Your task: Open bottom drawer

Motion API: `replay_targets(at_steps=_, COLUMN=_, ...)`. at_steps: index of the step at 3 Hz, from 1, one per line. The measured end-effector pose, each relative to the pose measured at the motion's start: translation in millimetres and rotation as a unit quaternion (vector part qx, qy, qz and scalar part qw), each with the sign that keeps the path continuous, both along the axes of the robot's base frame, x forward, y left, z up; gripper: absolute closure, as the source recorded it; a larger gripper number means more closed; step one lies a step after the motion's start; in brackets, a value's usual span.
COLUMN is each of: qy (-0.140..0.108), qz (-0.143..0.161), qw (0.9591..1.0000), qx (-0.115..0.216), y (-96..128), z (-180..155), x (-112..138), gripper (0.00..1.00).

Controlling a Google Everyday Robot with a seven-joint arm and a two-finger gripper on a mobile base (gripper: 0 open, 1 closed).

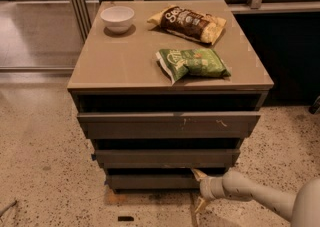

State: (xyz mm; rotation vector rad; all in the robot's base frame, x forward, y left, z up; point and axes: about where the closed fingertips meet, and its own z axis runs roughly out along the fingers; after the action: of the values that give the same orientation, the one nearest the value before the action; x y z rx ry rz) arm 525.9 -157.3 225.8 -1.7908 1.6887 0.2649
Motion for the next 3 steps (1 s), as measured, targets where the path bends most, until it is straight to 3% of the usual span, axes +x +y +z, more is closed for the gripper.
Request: replay_targets(at_steps=3, qy=0.029, qz=-0.011, qw=0.9988, qx=-0.037, y=0, z=-38, x=27, gripper=0.00)
